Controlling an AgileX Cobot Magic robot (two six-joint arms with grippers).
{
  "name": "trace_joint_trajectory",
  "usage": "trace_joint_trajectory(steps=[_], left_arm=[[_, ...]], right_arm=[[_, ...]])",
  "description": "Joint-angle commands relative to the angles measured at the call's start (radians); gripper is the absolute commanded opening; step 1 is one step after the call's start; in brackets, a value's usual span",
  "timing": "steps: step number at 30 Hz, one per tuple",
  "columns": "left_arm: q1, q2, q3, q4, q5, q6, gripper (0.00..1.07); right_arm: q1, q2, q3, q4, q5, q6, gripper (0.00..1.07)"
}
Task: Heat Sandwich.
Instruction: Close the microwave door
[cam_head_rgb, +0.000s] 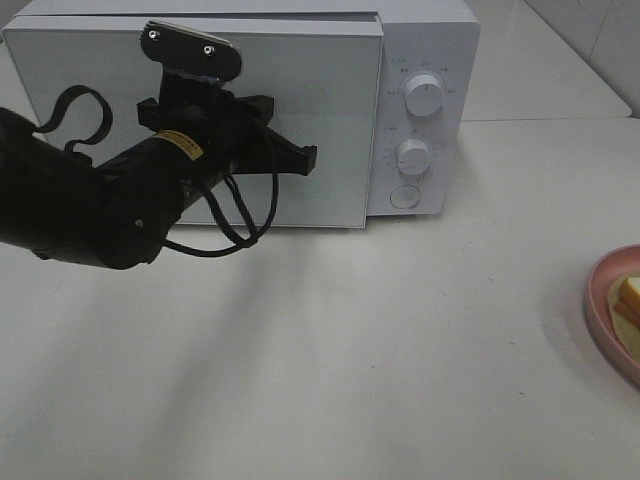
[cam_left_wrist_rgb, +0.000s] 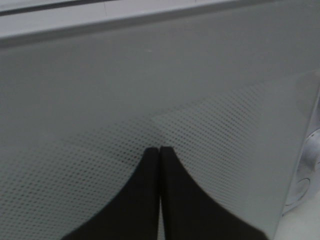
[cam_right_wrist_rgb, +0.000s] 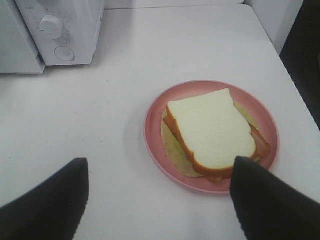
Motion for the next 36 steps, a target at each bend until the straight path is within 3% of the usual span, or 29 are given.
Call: trace_joint_trajectory(steps=[1, 5, 6, 15, 26, 36], left_arm=[[0.001, 0.029, -0.060, -0.045, 0.013, 0.009, 0.00], [0.003, 0.039, -0.095, -0.056, 0.026, 0.040, 0.00], [0.003, 0.044, -0.118, -0.059, 0.033, 0.077, 0.00], [0.029, 0.080, -0.227, -0.116, 0.098, 0.098, 0.00], [-0.017, 0.033, -0.214, -0.116, 0.227, 0.097, 0.00], [-0.069, -0.059, -0.101, -0.113, 0.357, 0.096, 0.00]], right_arm=[[-0.008, -0.026, 0.001, -0.003, -0.003, -0.012, 0.75], [-0.008, -0.026, 0.001, -0.003, -0.003, -0.012, 0.75], [-0.008, -0.026, 0.001, -0.003, -0.003, -0.012, 0.75], [-0.008, -0.026, 0.001, -0.003, -0.003, -0.012, 0.75], [-0.008, -0.026, 0.001, -0.003, -0.003, -0.012, 0.76], [-0.008, -0.026, 0.001, -0.003, -0.003, -0.012, 0.76]])
